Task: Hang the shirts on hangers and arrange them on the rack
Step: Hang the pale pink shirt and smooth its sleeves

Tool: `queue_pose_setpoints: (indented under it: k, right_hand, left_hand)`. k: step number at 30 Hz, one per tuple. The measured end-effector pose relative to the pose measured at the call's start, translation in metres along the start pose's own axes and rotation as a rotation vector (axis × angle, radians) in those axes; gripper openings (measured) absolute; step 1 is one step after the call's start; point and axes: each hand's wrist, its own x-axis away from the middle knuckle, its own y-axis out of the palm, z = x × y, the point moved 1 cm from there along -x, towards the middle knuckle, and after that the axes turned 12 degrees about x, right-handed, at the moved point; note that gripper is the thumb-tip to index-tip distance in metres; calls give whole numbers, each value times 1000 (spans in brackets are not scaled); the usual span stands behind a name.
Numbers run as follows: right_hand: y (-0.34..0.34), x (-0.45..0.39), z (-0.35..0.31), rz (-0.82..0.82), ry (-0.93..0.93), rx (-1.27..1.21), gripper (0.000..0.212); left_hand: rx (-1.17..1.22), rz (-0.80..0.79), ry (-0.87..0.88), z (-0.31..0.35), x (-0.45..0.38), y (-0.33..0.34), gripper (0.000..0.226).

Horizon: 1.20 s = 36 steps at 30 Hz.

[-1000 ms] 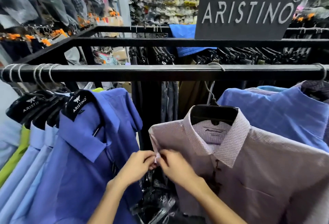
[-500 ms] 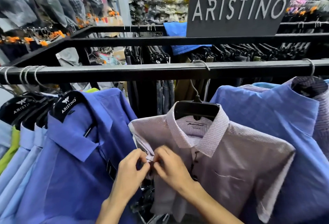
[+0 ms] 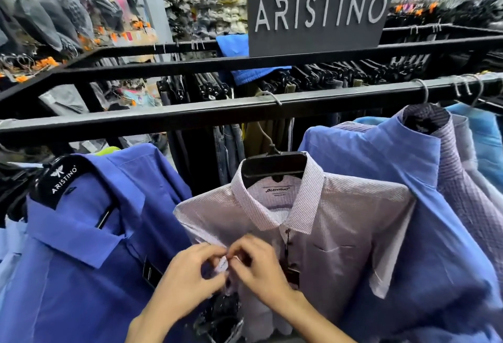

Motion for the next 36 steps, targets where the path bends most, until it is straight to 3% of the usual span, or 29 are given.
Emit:
queue_pose_setpoints:
  k: [7,11,18,23,29,33,36]
  right_hand:
    - [-1,0,-22,-160,109,-242,16]
    - [2,-6,-26,-119,60,-148,10]
    - [16,-9,-43,36,-5,-50,16]
    - [20,-14,-51,-70,-1,-89,19]
    - [22,-17,-52,-212,25,-134,15]
    - [21,-8,-41,-332,1,-109,24]
    - [21,-8,-28,-296,3,-62,20]
  left_hand:
    - [47,231,26,6,-4,-3,42]
    - [23,323,-81,13,1,-6,40]
    - [-141,232,-168,14,12,-21,33]
    - [65,347,-133,17,20,-30,42]
    - [211,431,-207,17,19,-33,32]
    - [258,456,-262,17,19,-30,29]
    - [343,485,-321,25,16,-30,24]
